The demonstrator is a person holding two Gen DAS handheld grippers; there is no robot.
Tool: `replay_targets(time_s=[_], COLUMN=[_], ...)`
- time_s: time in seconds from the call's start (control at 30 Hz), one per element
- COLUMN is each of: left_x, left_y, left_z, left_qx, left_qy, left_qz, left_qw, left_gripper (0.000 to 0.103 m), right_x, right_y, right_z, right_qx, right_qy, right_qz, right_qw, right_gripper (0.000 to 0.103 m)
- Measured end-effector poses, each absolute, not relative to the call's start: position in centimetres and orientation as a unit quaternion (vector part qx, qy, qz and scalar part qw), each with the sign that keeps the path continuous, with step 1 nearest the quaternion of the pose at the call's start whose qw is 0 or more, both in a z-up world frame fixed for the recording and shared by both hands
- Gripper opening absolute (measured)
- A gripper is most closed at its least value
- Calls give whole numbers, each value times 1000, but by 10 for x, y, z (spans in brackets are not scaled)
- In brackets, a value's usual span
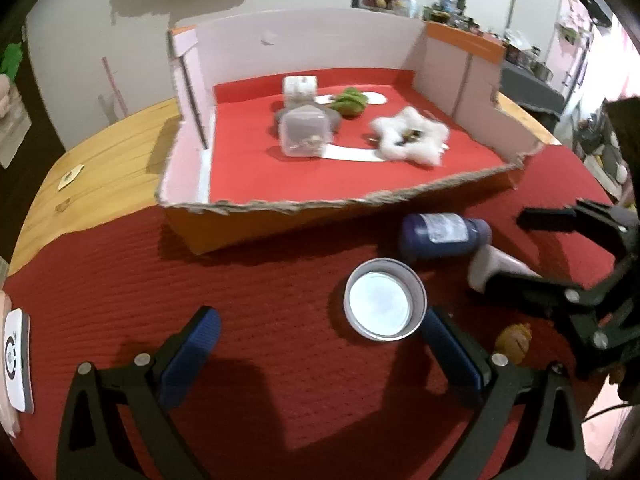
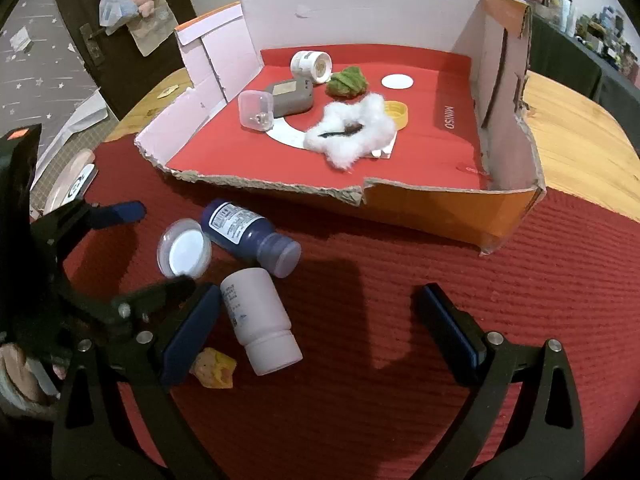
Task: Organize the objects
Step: 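Grasp the white lid with the left tool while the right tool grasps the white bottle, then carry the white lid and white bottle over the red box floor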
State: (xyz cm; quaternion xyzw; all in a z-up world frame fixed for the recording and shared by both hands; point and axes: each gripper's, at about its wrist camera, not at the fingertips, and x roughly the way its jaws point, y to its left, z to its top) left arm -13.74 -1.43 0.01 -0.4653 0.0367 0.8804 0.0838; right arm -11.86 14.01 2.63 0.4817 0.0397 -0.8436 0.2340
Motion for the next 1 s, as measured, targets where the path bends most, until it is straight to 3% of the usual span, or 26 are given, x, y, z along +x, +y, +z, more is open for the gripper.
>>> replay_targets(time_s=[0.13,0.23,0.3,0.47,0.6,1.0], left_x=[-138,-135,-135,-135,-135,-130], left_y=[-14,-11,-9,-4,-7,-15], left_z=[-1,1,2,5,6,11], left_qx=[-460,-454,-452,-449,-448,-448], left_qy=[44,48,49,45,37,25], left_qz=[883,886,886,887,888,888], left_qw=[78,83,85,99,99,97], left_gripper=[95,86,79,58,41,40], right_x=[-109,-104,-103,-101,-100,-97], right_y=[134,134,137,142,148,151], right_z=[24,26,28,29,29,43], right_qx=[471,464,461,458,460,448], right_qy=[75,85,80,66,49,26], right_qz=[-848,-851,-854,-857,-858,-864], right_qw=[231,229,228,227,225,228], right_gripper=[95,77,58,31,26,26])
